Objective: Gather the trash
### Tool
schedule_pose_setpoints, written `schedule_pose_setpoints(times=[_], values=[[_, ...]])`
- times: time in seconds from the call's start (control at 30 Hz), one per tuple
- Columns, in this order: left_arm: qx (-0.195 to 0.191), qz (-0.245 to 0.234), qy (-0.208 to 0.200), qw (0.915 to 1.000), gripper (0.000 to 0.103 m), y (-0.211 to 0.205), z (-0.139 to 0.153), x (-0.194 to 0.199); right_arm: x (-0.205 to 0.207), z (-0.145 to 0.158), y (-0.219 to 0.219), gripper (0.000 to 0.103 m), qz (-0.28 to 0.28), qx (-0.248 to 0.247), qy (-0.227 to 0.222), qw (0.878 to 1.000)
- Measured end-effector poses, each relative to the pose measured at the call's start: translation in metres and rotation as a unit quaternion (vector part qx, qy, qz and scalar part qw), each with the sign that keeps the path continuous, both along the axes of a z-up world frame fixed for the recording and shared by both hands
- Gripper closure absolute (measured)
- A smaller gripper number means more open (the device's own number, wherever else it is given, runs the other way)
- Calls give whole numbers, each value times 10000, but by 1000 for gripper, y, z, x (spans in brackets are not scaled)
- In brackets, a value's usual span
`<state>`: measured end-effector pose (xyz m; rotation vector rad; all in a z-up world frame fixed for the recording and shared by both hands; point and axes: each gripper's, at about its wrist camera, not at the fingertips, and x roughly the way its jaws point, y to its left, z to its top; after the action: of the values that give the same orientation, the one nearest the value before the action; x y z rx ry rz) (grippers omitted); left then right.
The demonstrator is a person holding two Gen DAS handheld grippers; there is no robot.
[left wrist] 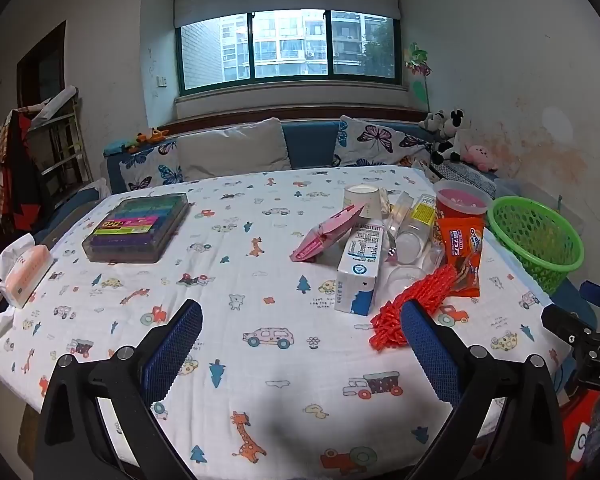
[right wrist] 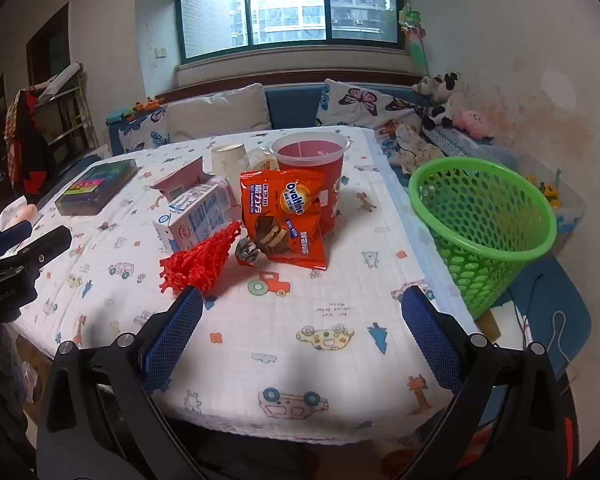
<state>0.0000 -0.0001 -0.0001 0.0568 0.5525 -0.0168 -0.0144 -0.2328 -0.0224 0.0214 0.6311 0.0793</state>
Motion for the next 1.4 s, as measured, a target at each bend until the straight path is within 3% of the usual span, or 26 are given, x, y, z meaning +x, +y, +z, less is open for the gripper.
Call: schedule_pose_setpoints(times=[0.03,1.4], values=[[12,7,1,10000,7,0,0,0,0,0,0,4,-4,-7,-46,10000],[-85,37,122,9999,7,2,-9,6,2,1,0,4,25,8,4,10000]])
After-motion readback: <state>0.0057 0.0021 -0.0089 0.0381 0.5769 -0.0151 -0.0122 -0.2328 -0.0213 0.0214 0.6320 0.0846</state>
